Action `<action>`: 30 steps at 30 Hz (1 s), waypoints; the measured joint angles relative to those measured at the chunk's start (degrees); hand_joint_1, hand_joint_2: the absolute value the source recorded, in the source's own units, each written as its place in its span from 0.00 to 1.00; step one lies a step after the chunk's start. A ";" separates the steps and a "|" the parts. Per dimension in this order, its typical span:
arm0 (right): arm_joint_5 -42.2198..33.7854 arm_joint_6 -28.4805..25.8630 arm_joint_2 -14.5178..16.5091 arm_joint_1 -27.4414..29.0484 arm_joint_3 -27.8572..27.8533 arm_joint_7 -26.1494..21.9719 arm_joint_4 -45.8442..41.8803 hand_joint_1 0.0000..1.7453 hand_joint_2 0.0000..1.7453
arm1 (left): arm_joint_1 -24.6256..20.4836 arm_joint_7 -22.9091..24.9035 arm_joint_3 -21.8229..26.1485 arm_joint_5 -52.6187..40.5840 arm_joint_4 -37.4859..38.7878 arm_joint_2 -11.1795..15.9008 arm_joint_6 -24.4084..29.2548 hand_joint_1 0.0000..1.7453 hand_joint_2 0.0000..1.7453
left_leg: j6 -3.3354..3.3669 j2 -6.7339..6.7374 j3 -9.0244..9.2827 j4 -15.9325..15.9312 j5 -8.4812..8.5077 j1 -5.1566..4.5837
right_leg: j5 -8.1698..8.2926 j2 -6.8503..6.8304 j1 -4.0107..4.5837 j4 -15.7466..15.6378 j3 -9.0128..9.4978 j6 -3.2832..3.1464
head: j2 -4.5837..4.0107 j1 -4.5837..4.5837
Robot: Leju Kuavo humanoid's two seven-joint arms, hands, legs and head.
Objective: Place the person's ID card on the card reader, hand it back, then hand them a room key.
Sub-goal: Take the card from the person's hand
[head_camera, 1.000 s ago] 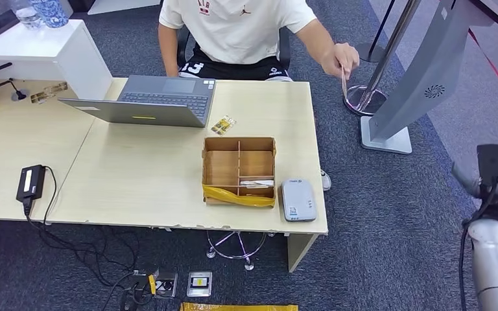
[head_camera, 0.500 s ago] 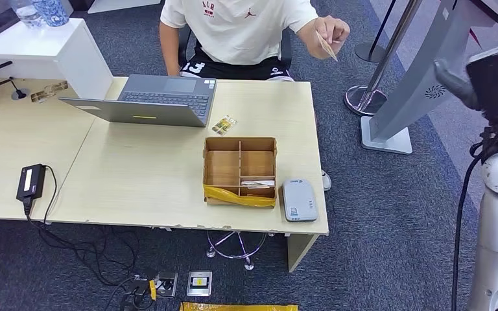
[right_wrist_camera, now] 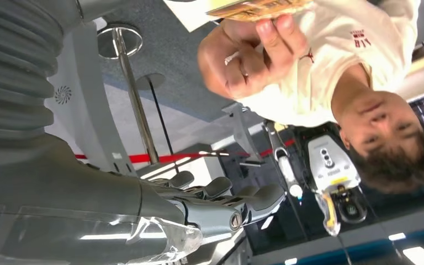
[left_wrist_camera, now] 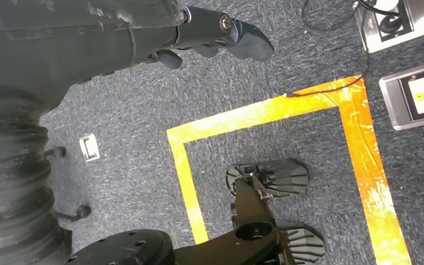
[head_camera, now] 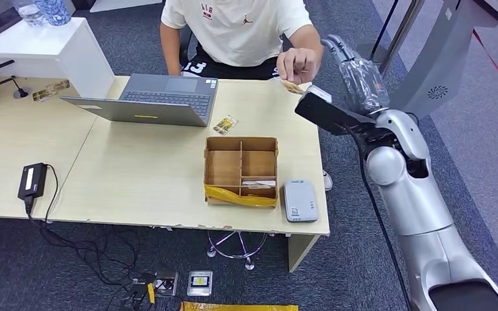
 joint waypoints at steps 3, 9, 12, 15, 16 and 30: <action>0.27 -0.91 0.67 -0.92 0.74 -0.13 2.49 0.00 1.00 | -0.02 0.25 0.07 -0.05 0.00 0.00 0.00 0.00 1.00 | 0.00 0.00 0.00 0.00 0.00 0.00 | 0.00 0.00 0.00 0.00 -0.01 0.00 | 0.01 -0.02; 0.56 -4.03 1.68 -2.73 1.71 -0.29 8.82 0.00 1.00 | -0.51 1.16 0.05 -0.92 -0.01 -0.03 -0.09 0.00 1.00 | 0.00 -0.02 0.00 0.02 0.00 0.00 | 0.00 -0.01 0.00 -0.02 -0.02 0.00 | 0.00 0.00; 0.41 -8.02 2.55 -4.49 2.38 -0.41 19.10 0.00 1.00 | -1.91 2.59 0.01 -2.50 -0.02 -0.31 -0.38 0.00 1.00 | 0.00 0.02 0.00 0.04 -0.02 -0.01 | 0.00 0.06 -0.01 -0.04 -0.04 0.00 | 0.00 -0.01; 0.17 -8.73 3.00 -4.81 2.40 -0.42 22.89 0.00 1.00 | -2.46 3.01 -0.02 -2.73 -0.02 -0.54 -0.61 0.00 1.00 | 0.00 0.04 0.01 0.04 -0.02 0.00 | 0.00 0.09 0.00 -0.04 -0.06 0.00 | -0.01 -0.01; 0.13 -8.83 3.13 -4.88 2.40 -0.43 23.50 0.00 1.00 | -2.50 3.10 -0.03 -2.68 -0.02 -0.60 -0.64 0.00 1.00 | 0.00 0.04 0.02 0.04 -0.02 0.00 | 0.00 0.09 0.00 -0.04 -0.06 0.00 | -0.01 -0.01; -1.76 -13.36 4.18 -4.94 2.40 -2.99 27.61 0.95 1.00 | -2.47 3.48 -0.07 -2.42 -0.02 -0.81 -0.69 0.00 1.00 | 0.00 0.10 0.02 0.04 -0.02 -0.01 | 0.01 0.19 -0.01 -0.04 -0.07 0.00 | 0.00 0.00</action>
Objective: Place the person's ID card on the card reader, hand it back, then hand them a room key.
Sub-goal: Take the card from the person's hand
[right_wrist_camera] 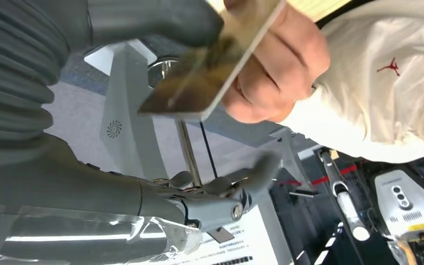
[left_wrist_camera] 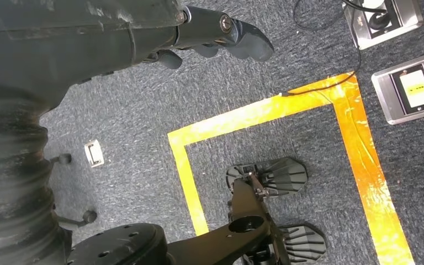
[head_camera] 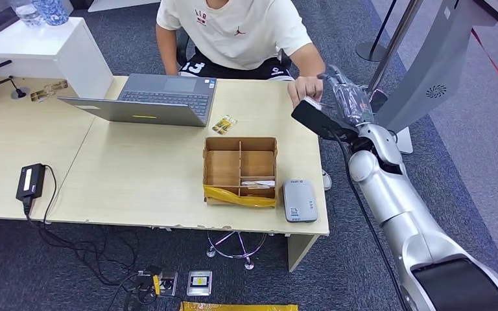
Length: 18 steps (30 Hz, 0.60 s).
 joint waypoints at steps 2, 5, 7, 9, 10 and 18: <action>-0.34 -0.28 0.10 0.06 0.00 -0.21 0.13 0.99 1.00 | 0.01 -0.04 0.00 -0.02 0.00 0.01 0.04 0.00 1.00 | 0.00 0.01 0.01 0.00 0.00 0.00 | 0.00 0.01 0.00 0.00 0.00 0.00 | -0.01 -0.01; -0.66 -0.37 0.11 0.29 0.00 -0.25 0.15 1.00 1.00 | 0.07 -0.23 0.00 -0.09 0.00 0.01 0.13 0.00 1.00 | 0.00 0.01 0.01 0.00 0.00 0.00 | 0.00 0.00 0.00 0.00 0.00 0.00 | -0.01 -0.01; -0.82 -0.38 0.11 0.48 0.00 -0.10 0.15 1.00 1.00 | 0.13 -0.58 0.00 -0.16 0.00 0.01 0.26 0.00 1.00 | 0.00 0.01 0.01 0.00 0.00 0.00 | 0.00 0.01 0.00 0.00 0.00 0.00 | -0.01 -0.01; -1.04 -0.40 0.11 0.71 0.00 0.01 0.15 1.00 1.00 | 0.18 -0.91 0.00 -0.24 0.00 0.02 0.37 0.00 1.00 | 0.00 0.01 0.01 0.00 0.00 0.00 | 0.00 0.01 0.00 0.00 0.00 0.00 | 0.00 -0.01; -1.16 -0.40 0.12 0.85 0.00 0.02 0.15 1.00 1.00 | 0.20 -0.99 0.00 -0.28 0.00 0.02 0.40 0.00 1.00 | 0.00 0.01 0.01 0.00 0.00 0.00 | 0.00 0.01 0.00 0.00 0.00 0.00 | 0.00 -0.01; -1.63 -0.50 0.11 1.96 -0.02 0.48 0.13 1.00 1.00 | 0.34 -1.04 0.00 -0.61 0.00 0.03 0.42 0.00 1.00 | 0.00 0.01 0.01 0.00 0.00 0.00 | 0.00 0.00 0.00 0.00 0.00 0.00 | -0.02 -0.01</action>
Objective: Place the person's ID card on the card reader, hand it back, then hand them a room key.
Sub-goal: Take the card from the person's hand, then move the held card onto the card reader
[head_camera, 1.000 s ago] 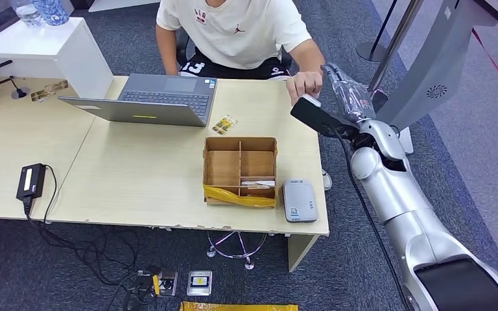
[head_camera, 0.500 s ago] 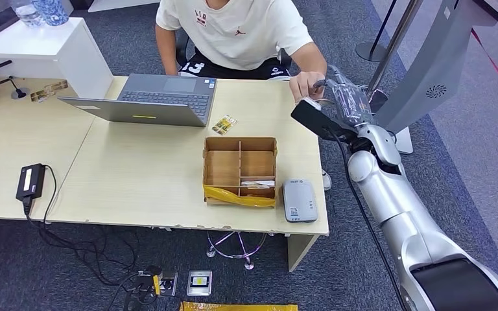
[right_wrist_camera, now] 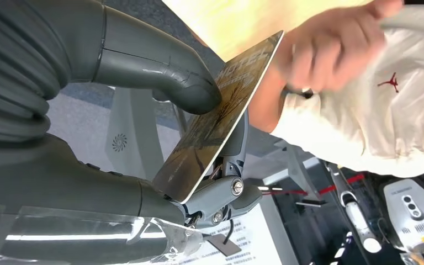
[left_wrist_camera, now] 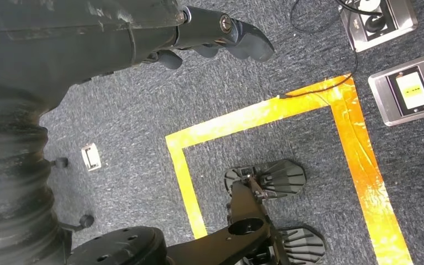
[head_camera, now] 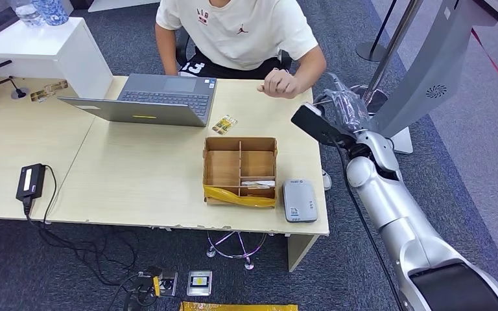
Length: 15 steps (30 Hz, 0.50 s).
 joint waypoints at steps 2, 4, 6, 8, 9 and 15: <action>-0.16 -0.10 0.00 0.61 -0.01 0.21 0.01 1.00 1.00 | 0.05 0.00 0.00 -0.10 0.01 0.01 0.02 0.00 1.00 | 0.00 0.00 0.00 0.00 0.00 0.00 | 0.00 0.00 0.00 0.00 0.00 0.00 | 0.00 0.00; -0.33 -0.16 -0.01 1.27 0.00 0.54 0.01 1.00 1.00 | 0.11 0.00 0.00 -0.26 0.02 0.02 0.04 0.00 1.00 | 0.00 0.00 0.01 0.00 0.00 0.00 | 0.00 0.00 0.00 0.00 0.00 0.00 | 0.01 0.00; -0.55 -0.30 -0.03 2.05 0.00 1.07 0.00 1.00 1.00 | 0.19 0.00 0.00 -0.43 0.02 0.02 0.07 0.00 1.00 | 0.00 0.00 0.02 0.00 0.00 0.00 | 0.00 0.01 0.00 0.00 -0.01 0.00 | 0.01 0.00; -0.81 -0.62 -0.15 3.05 -0.02 1.67 0.01 1.00 1.00 | 0.29 0.00 0.00 -0.50 0.02 0.03 0.13 0.00 1.00 | 0.00 0.01 0.03 0.00 0.00 0.00 | 0.00 0.01 0.00 -0.01 -0.01 0.00 | 0.01 0.00; -0.99 -0.90 -0.30 3.70 -0.04 1.97 0.02 1.00 1.00 | 0.35 0.00 0.00 -0.50 0.02 0.04 0.16 0.00 1.00 | 0.00 0.01 0.03 0.00 0.00 0.00 | 0.00 0.01 0.00 -0.01 -0.01 0.00 | 0.01 0.00; -1.93 -2.93 -1.39 7.89 -0.31 2.83 0.37 1.00 1.00 | 0.74 0.03 0.04 -0.16 0.03 0.15 0.61 0.00 1.00 | -0.04 0.01 0.02 0.00 -0.05 0.00 | 0.00 0.02 0.00 -0.02 -0.02 0.00 | 0.00 0.01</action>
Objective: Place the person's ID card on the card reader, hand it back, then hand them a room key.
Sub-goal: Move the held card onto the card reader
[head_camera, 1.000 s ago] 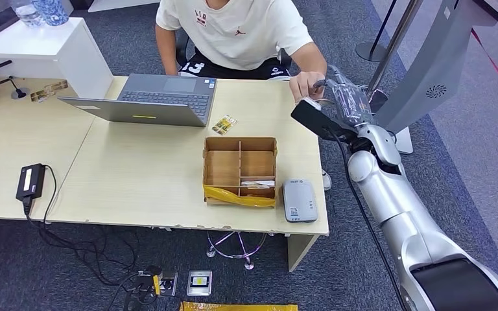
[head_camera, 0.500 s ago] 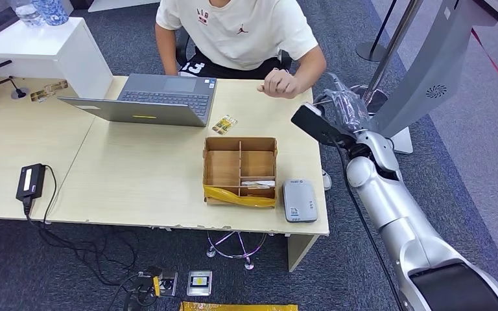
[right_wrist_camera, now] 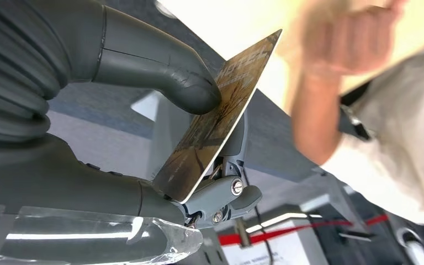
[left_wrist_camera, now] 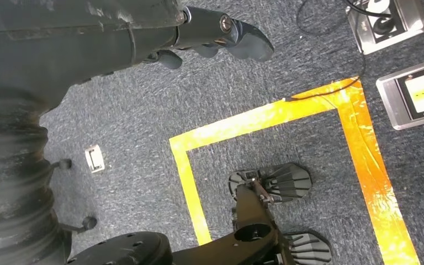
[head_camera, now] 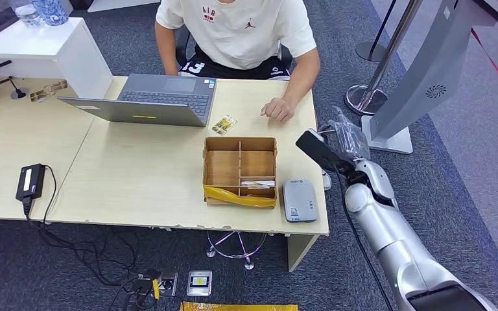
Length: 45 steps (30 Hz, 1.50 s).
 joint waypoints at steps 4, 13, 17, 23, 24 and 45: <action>-0.76 -1.06 -0.70 3.84 -0.10 0.09 0.90 1.00 1.00 | 0.41 0.12 0.10 0.66 0.07 0.13 0.28 0.00 1.00 | -0.01 0.05 0.00 0.00 -0.04 0.00 | 0.00 0.06 0.00 0.00 -0.01 0.00 | 0.01 -0.01; -1.47 -1.58 -1.14 8.87 -0.13 1.01 2.55 1.00 1.00 | 1.06 0.13 0.14 1.37 0.10 0.35 0.49 0.00 1.00 | -0.03 0.16 0.01 -0.01 -0.07 0.01 | 0.00 0.15 0.00 0.00 -0.03 0.00 | 0.01 -0.01; -1.53 -1.53 -1.14 10.42 -0.12 0.89 2.94 1.00 1.00 | 1.11 0.13 0.14 1.39 0.10 0.36 0.47 0.00 1.00 | -0.03 0.16 0.00 -0.01 -0.07 0.00 | 0.00 0.15 0.00 0.00 -0.02 0.00 | 0.01 -0.01; -1.69 -2.58 -1.14 11.03 -0.22 0.97 2.47 1.00 1.00 | 1.26 0.07 0.16 1.38 0.10 0.49 0.29 0.00 1.00 | -0.03 0.19 0.01 -0.01 -0.07 0.00 | 0.00 0.17 0.00 0.00 -0.02 0.00 | 0.01 -0.01; -1.69 -2.87 -1.14 11.03 -0.36 0.98 2.18 1.00 1.00 | 1.26 0.04 0.16 1.37 0.10 0.50 0.23 0.00 1.00 | -0.03 0.19 0.01 -0.01 -0.07 0.00 | 0.00 0.16 0.00 0.00 -0.02 0.00 | 0.01 -0.01; 0.71 -2.72 -1.43 8.37 -5.61 -0.31 -12.83 1.00 1.00 | 1.65 -2.03 0.74 1.12 0.29 0.79 0.49 0.00 1.00 | -0.03 0.20 0.02 -0.01 -0.07 0.00 | 0.00 0.17 0.00 0.01 -0.01 0.00 | 0.00 -0.01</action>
